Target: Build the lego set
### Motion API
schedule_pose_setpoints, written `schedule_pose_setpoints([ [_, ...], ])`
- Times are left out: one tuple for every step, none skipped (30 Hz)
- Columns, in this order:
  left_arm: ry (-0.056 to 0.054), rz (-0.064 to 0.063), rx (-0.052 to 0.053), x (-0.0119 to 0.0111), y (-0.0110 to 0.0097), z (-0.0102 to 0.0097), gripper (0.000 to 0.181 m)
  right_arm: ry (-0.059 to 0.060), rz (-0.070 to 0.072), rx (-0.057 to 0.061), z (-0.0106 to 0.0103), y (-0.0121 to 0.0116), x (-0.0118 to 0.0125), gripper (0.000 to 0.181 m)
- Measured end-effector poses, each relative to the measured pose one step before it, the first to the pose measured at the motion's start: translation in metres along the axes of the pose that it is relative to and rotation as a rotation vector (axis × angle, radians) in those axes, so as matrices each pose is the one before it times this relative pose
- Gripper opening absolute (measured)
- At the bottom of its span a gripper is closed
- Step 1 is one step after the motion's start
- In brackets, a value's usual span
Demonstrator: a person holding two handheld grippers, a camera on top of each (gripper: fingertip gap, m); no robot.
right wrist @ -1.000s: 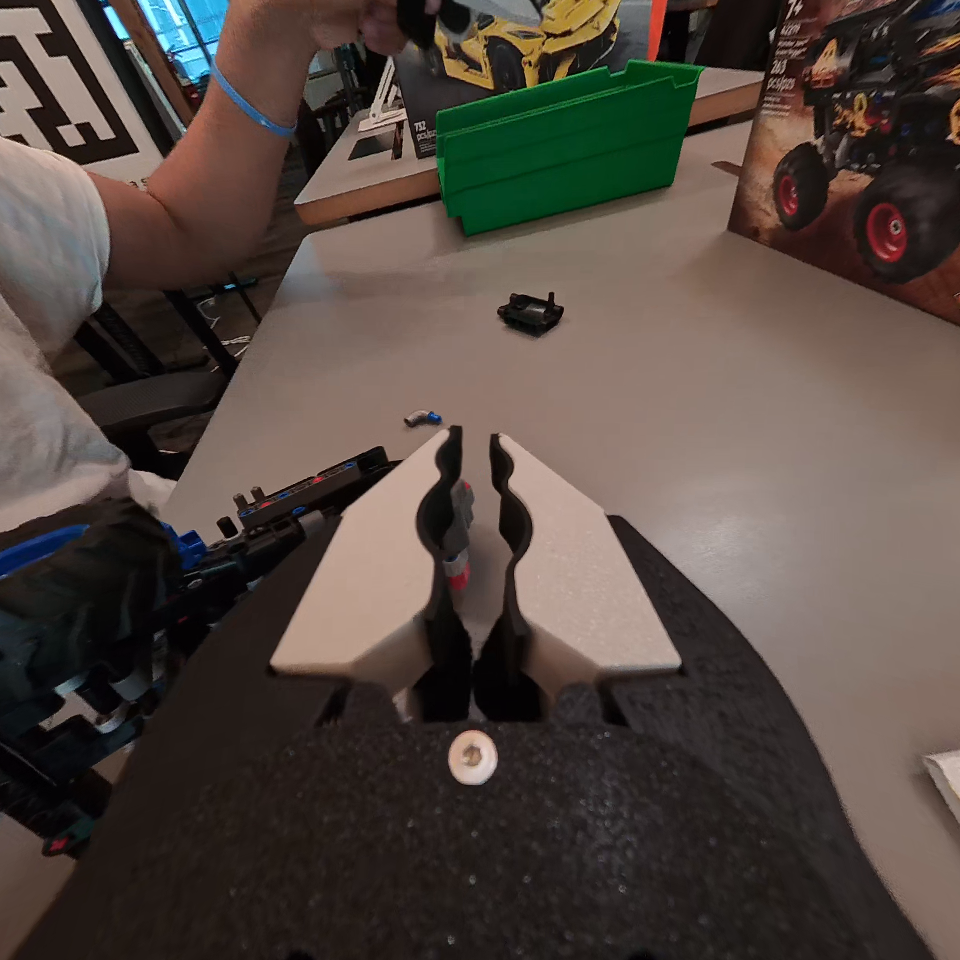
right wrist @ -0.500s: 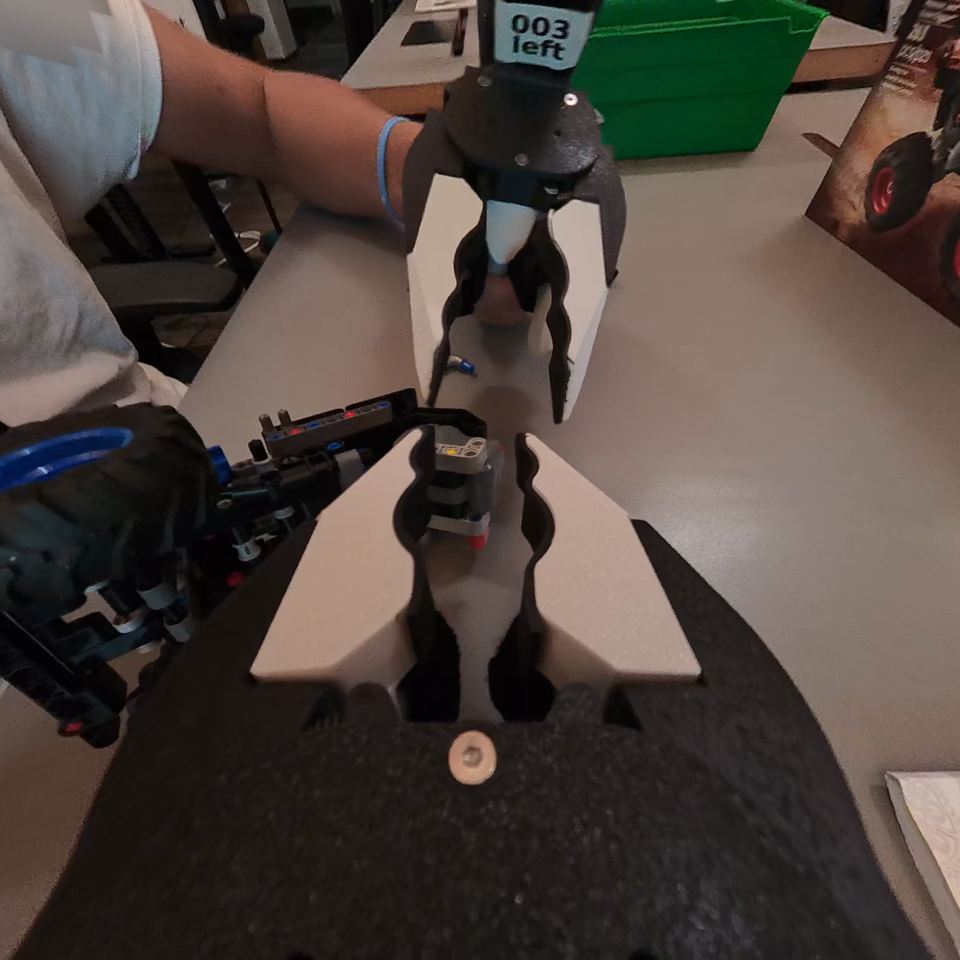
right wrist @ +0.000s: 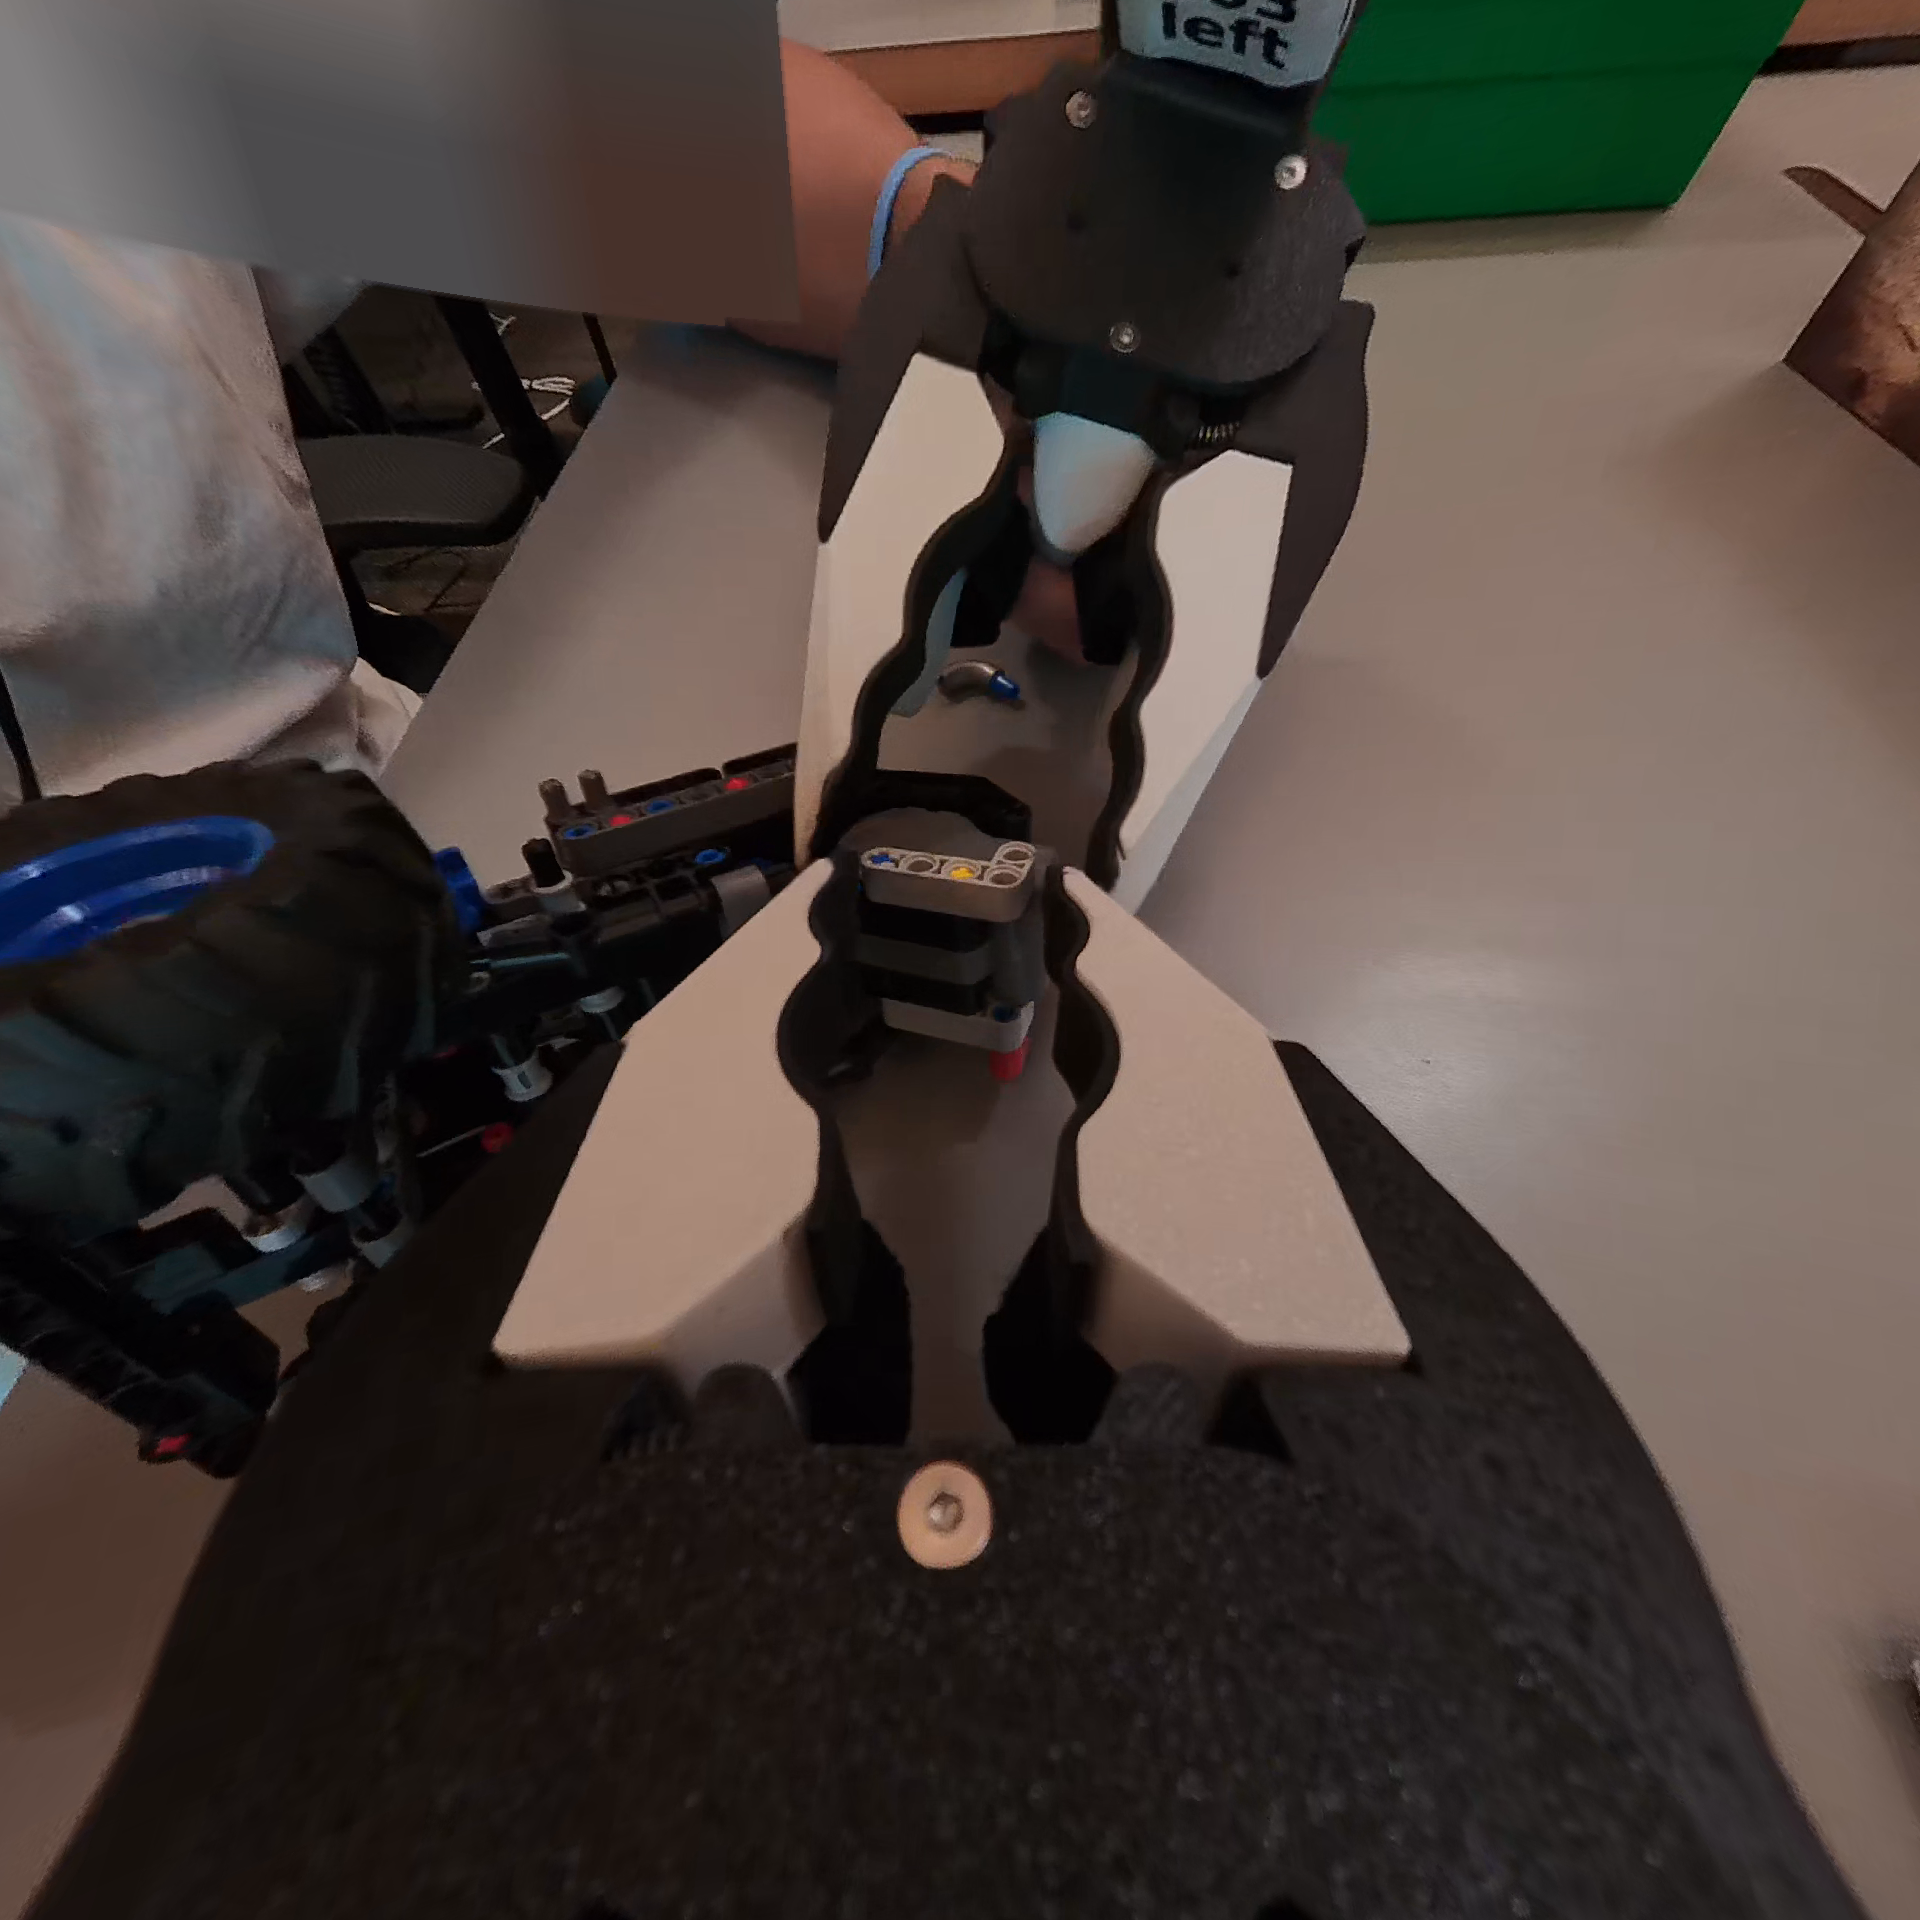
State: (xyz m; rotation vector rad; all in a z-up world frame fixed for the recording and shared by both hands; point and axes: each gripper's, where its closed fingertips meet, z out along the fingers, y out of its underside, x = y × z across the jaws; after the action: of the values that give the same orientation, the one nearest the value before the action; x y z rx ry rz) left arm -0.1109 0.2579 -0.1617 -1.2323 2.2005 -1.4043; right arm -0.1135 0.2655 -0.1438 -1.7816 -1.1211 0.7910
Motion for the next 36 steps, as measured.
schedule_pose_setpoints([
  [-0.0038, 0.0057, -0.0020, 0.00074, 0.00018, 0.00114, 0.056, 0.0087, -0.0096, -0.0110, 0.00202, 0.00155, 0.00001, 0.035],
  [0.0026, 0.0055, -0.0016, 0.00152, 0.00014, 0.00087, 0.051, 0.0111, -0.0105, -0.0079, 0.00213, 0.00167, 0.00034, 0.035],
  [-0.0049, 0.0041, -0.0014, 0.00032, 0.00020, 0.00041, 0.050, 0.0034, -0.0057, 0.0038, 0.00089, -0.00001, -0.00033, 0.035],
  [-0.0058, 0.0017, 0.0014, 0.00010, 0.00008, 0.00005, 0.050, -0.0013, 0.0004, 0.0029, 0.00022, -0.00008, -0.00026, 0.034],
  [-0.0069, 0.0000, 0.0024, -0.00010, 0.00004, -0.00013, 0.049, -0.0017, 0.0032, 0.0014, 0.00019, -0.00004, 0.00008, 0.034],
  [-0.0074, -0.0021, 0.0014, -0.00018, 0.00022, -0.00033, 0.049, -0.0018, 0.0068, 0.0000, 0.00020, 0.00019, 0.00022, 0.034],
  [-0.0052, -0.0056, 0.0007, 0.00015, 0.00033, -0.00027, 0.048, -0.0016, 0.0071, 0.0040, 0.00068, -0.00002, 0.00035, 0.034],
  [-0.0052, -0.0070, 0.0007, 0.00006, 0.00044, -0.00052, 0.048, -0.0007, 0.0084, 0.0047, 0.00076, 0.00017, 0.00067, 0.034],
  [-0.0075, -0.0091, 0.0005, -0.00029, 0.00058, -0.00060, 0.047, 0.0004, 0.0099, -0.0032, 0.00095, 0.00024, 0.00073, 0.033],
  [-0.0050, -0.0102, 0.0005, -0.00027, 0.00067, -0.00090, 0.047, 0.0018, 0.0032, -0.0058, 0.00112, -0.00003, 0.00000, 0.033],
  [-0.0022, -0.0048, 0.0009, 0.00015, 0.00063, -0.00093, 0.047, 0.0058, 0.0004, -0.0052, 0.00100, -0.00032, -0.00012, 0.033],
  [-0.0039, 0.0022, 0.0015, 0.00060, 0.00054, -0.00079, 0.047, 0.0079, -0.0096, -0.0026, 0.00077, -0.00050, -0.00058, 0.033],
  [-0.0075, 0.0056, 0.0029, 0.00028, 0.00016, -0.00063, 0.047, 0.0076, -0.0051, -0.0024, 0.00044, -0.00065, -0.00028, 0.033],
  [-0.0089, 0.0054, 0.0036, 0.00021, -0.00012, -0.00048, 0.047, 0.0064, -0.0042, -0.0026, 0.00015, -0.00063, -0.00031, 0.033],
  [-0.0067, 0.0035, 0.0028, 0.00028, 0.00003, -0.00036, 0.047, 0.0051, -0.0066, -0.0005, 0.00013, -0.00063, -0.00018, 0.032],
  [-0.0024, -0.0020, 0.0006, 0.00001, 0.00019, -0.00034, 0.047, 0.0026, 0.0035, -0.0001, 0.00047, -0.00022, 0.00008, 0.032],
  [0.0015, -0.0083, -0.0013, -0.00025, 0.00044, -0.00031, 0.047, 0.0004, 0.0109, 0.0006, 0.00047, 0.00010, 0.00039, 0.032],
  [0.0022, -0.0078, -0.0014, -0.00028, 0.00034, -0.00018, 0.047, 0.0011, 0.0063, 0.0031, 0.00033, -0.00008, 0.00053, 0.032],
  [0.0007, -0.0031, -0.0005, -0.00023, 0.00013, -0.00014, 0.047, 0.0004, 0.0008, 0.0044, 0.00021, -0.00001, 0.00020, 0.032],
  [-0.0015, 0.0008, 0.0003, -0.00006, -0.00004, -0.00010, 0.047, 0.0010, -0.0017, 0.0029, 0.00012, -0.00035, 0.00008, 0.032],
  [-0.0030, 0.0015, 0.0008, -0.00018, -0.00008, -0.00008, 0.048, 0.0030, -0.0051, 0.0021, -0.00008, -0.00016, 0.00025, 0.032],
  [-0.0037, 0.0006, 0.0017, -0.00027, -0.00006, -0.00026, 0.048, 0.0051, -0.0022, 0.0010, 0.00003, -0.00043, 0.00037, 0.032],
  [-0.0040, 0.0018, 0.0018, -0.00032, -0.00011, -0.00037, 0.048, 0.0019, 0.0021, 0.0030, 0.00025, -0.00033, 0.00034, 0.032],
  [-0.0035, 0.0021, 0.0008, -0.00013, 0.00008, -0.00028, 0.048, 0.0002, 0.0044, 0.0025, 0.00017, -0.00014, 0.00022, 0.032],
  [-0.0021, -0.0003, 0.0004, -0.00041, 0.00009, -0.00027, 0.048, 0.0012, 0.0100, 0.0053, 0.00037, -0.00035, 0.00047, 0.032],
  [-0.0002, -0.0026, -0.0004, -0.00026, 0.00013, -0.00030, 0.048, -0.0034, 0.0134, 0.0057, 0.00040, -0.00003, 0.00038, 0.032],
  [0.0003, -0.0041, -0.0012, -0.00042, 0.00022, -0.00005, 0.048, -0.0052, 0.0194, 0.0005, 0.00020, 0.00009, 0.00048, 0.032],
  [-0.0008, -0.0034, -0.0005, -0.00052, 0.00001, 0.00001, 0.048, -0.0032, 0.0123, -0.0003, 0.00006, 0.00005, 0.00057, 0.032],
  [-0.0013, -0.0013, -0.0001, -0.00027, 0.00013, -0.00007, 0.048, -0.0023, 0.0118, 0.0005, 0.00013, -0.00006, 0.00030, 0.032],
  [-0.0010, -0.0005, -0.0002, -0.00026, 0.00006, -0.00012, 0.048, -0.0007, 0.0111, 0.0008, 0.00020, -0.00009, 0.00021, 0.032],
  [-0.0005, -0.0005, 0.0000, -0.00012, 0.00002, -0.00006, 0.048, 0.0009, 0.0075, 0.0005, 0.00011, -0.00007, 0.00015, 0.032],
  [-0.0004, -0.0007, 0.0000, -0.00026, 0.00004, -0.00016, 0.048, 0.0008, 0.0037, 0.0002, 0.00013, -0.00002, 0.00027, 0.032],
  [-0.0021, -0.0006, 0.0005, -0.00028, 0.00000, -0.00009, 0.048, 0.0016, 0.0053, 0.0010, 0.00006, -0.00010, 0.00044, 0.032],
  [-0.0046, 0.0016, 0.0014, -0.00055, -0.00020, -0.00021, 0.048, 0.0001, 0.0116, 0.0027, 0.00008, -0.00042, 0.00052, 0.032],
  [-0.0033, 0.0018, 0.0008, -0.00033, -0.00005, -0.00014, 0.048, -0.0002, 0.0018, 0.0002, 0.00009, -0.00012, 0.00024, 0.032],
  [-0.0010, -0.0007, 0.0002, -0.00025, -0.00001, -0.00009, 0.048, 0.0020, 0.0008, 0.0002, 0.00002, -0.00003, 0.00023, 0.032],
])
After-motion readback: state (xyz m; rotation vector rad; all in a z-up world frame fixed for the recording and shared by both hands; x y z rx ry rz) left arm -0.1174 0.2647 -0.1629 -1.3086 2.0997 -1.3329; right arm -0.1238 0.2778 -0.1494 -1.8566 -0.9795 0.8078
